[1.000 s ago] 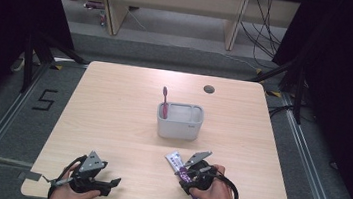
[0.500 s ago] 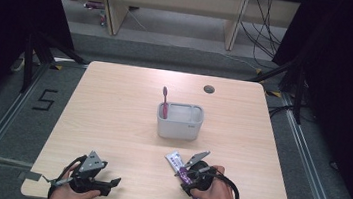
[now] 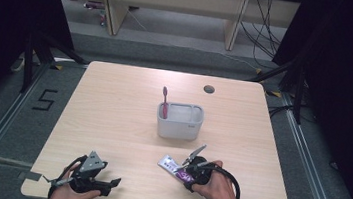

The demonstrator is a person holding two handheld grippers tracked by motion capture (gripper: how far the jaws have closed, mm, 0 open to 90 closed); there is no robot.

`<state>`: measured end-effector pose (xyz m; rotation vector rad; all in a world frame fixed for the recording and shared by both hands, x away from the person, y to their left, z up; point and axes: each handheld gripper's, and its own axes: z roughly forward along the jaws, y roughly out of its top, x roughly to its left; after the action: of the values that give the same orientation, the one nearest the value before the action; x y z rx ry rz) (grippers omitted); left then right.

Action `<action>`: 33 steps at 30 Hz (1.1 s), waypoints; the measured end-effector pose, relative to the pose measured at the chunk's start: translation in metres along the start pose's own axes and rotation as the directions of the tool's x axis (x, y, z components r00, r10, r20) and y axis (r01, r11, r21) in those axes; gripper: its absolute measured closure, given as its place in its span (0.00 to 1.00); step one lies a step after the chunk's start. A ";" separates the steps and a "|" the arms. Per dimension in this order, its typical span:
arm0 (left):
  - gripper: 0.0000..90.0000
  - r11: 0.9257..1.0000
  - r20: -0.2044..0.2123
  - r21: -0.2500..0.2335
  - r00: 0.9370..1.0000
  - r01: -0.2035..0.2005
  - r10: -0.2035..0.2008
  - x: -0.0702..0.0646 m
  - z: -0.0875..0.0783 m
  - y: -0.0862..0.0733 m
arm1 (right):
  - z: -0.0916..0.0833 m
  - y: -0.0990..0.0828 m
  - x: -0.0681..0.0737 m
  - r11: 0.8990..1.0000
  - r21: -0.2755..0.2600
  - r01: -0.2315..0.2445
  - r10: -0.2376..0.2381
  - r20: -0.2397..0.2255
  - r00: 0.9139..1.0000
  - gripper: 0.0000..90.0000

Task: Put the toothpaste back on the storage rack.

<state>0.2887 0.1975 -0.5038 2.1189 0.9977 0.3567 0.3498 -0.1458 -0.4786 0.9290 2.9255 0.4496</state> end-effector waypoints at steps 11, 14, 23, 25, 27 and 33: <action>0.27 1.000 -0.002 0.000 1.000 0.003 -0.003 -0.001 -0.001 0.000 | 0.002 0.016 0.002 0.990 0.130 0.054 -0.055 0.011 0.998 0.66; 0.27 1.000 -0.001 0.002 1.000 -0.002 0.002 0.000 0.000 0.000 | 0.003 0.018 0.002 0.988 0.144 0.059 -0.061 0.015 0.998 0.66; 0.27 1.000 0.012 0.000 1.000 0.005 -0.005 0.000 0.000 0.000 | 0.005 0.024 0.003 0.974 0.204 0.100 -0.112 0.050 0.992 0.70; 0.27 1.000 0.009 0.003 1.000 0.004 -0.004 0.000 -0.001 0.000 | 0.005 0.025 0.002 0.971 0.210 0.112 -0.124 0.047 0.991 0.70; 0.27 1.000 0.009 0.001 1.000 0.007 -0.007 0.000 -0.001 0.000 | 0.005 0.027 0.003 0.969 0.224 0.109 -0.123 0.053 0.991 0.72; 0.27 1.000 0.010 -0.001 1.000 0.011 -0.011 0.000 -0.001 0.000 | 0.004 0.029 0.001 0.960 0.236 0.149 -0.164 0.045 0.985 0.74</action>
<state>0.2883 0.1982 -0.5028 2.1118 1.0036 0.3410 0.3658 -0.1220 -0.4742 0.7063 3.0067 0.0681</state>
